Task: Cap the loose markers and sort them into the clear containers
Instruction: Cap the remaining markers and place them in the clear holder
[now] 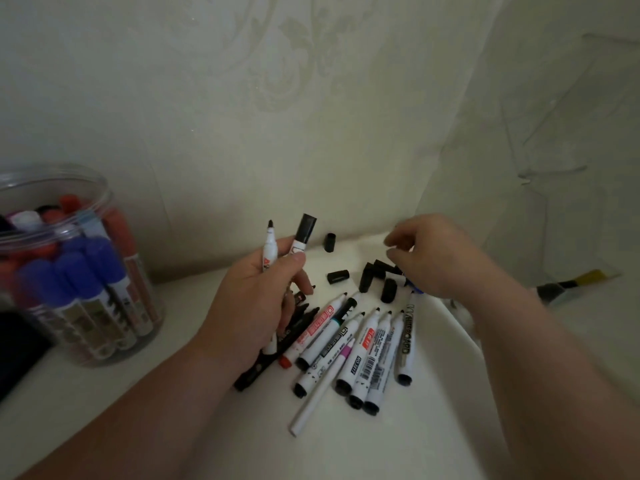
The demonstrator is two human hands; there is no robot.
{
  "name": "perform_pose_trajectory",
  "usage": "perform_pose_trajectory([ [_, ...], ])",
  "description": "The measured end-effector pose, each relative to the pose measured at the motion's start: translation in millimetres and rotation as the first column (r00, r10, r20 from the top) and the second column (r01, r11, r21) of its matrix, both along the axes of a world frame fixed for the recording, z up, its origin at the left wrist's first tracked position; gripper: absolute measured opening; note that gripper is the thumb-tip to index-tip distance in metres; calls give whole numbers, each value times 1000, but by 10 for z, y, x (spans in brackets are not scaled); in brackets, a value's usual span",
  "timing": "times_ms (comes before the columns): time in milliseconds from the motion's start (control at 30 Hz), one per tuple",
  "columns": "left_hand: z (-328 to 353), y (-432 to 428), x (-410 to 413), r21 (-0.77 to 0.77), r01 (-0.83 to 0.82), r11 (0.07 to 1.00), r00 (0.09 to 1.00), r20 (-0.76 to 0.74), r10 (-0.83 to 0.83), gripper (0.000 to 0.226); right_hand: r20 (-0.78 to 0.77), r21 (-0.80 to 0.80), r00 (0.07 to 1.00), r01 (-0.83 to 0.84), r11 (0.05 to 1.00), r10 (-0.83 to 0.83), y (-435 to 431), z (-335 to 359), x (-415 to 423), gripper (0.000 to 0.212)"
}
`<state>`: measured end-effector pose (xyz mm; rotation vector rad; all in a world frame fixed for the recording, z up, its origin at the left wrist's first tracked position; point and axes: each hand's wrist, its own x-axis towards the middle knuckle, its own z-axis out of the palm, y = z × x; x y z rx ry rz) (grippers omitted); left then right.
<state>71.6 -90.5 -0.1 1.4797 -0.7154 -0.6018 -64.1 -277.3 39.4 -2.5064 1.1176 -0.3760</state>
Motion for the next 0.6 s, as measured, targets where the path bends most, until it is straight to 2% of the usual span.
perform_pose_trajectory([
  [67, 3, -15, 9, -17, -2, 1000, 1000, -31, 1, 14, -32, -16, 998, -62, 998, 62, 24, -108, 30, 21],
  [167, -12, -36, 8, -9, -31, 999, 999, -34, 30, 2, -3, -132, 962, -270, 954, 272, 126, -246, 145, 29],
  [233, -17, -36, 6, -8, -56, 998, 998, -21, 56, 13, -84, -155, 937, -348, 925, 339, 159, -358, 253, 32],
  [333, -28, -38, 26, 3, -80, 997, 996, -31, 80, 29, -194, -164, 925, -360, 918, 328, 157, -484, 357, 32],
  [433, -17, -21, 2, 48, -76, 996, 995, -63, 79, 42, -232, -165, 933, -315, 935, 274, 182, -455, 391, 32],
  [533, -4, -28, -32, 68, -46, 997, 994, -100, 53, 48, -228, -189, 942, -292, 937, 248, 196, -446, 430, 29],
  [600, -14, -38, -24, 80, -24, 997, 991, -130, 35, 52, -144, -203, 954, -288, 936, 262, 199, -473, 424, 29],
])
